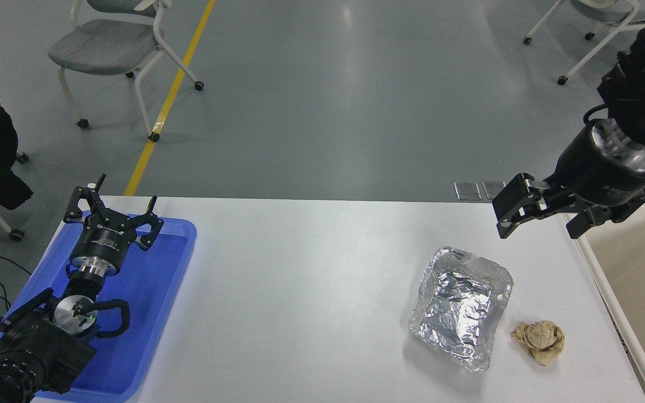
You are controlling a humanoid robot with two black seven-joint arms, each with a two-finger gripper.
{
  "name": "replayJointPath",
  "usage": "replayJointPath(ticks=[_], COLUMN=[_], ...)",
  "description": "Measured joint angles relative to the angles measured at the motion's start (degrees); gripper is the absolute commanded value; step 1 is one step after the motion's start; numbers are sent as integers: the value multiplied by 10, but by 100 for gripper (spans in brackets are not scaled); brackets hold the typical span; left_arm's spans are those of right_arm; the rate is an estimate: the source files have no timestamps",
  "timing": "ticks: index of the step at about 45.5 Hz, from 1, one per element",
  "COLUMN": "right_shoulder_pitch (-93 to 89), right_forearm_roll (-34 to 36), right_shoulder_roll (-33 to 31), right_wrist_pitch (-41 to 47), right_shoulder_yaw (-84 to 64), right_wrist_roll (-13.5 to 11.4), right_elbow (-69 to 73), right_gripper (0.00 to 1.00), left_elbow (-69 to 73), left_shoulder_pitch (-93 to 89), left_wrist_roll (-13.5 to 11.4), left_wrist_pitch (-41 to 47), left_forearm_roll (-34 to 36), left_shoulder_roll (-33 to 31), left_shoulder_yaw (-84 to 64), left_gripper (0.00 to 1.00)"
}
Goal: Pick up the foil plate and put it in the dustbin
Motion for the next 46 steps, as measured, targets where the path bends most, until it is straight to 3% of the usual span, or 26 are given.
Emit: replayJointPath(ticks=[29, 46], right_shoulder_pitch=[-33, -150], right_forearm_roll=[-18, -47], right_shoulder_roll=[-6, -27], right_wrist_pitch=[-24, -47], right_shoulder_yaw=[2, 35], right_wrist_roll=[0, -1], right_elbow=[-6, -89], right_gripper=[100, 100], left_elbow=[0, 0], left_shoulder_pitch=[0, 0], left_wrist_roll=[0, 0], left_wrist_pitch=[0, 0], left_forearm_roll=[0, 0], left_shoulder_roll=[-1, -1], left_shoulder_yaw=[0, 0], left_gripper=[100, 100])
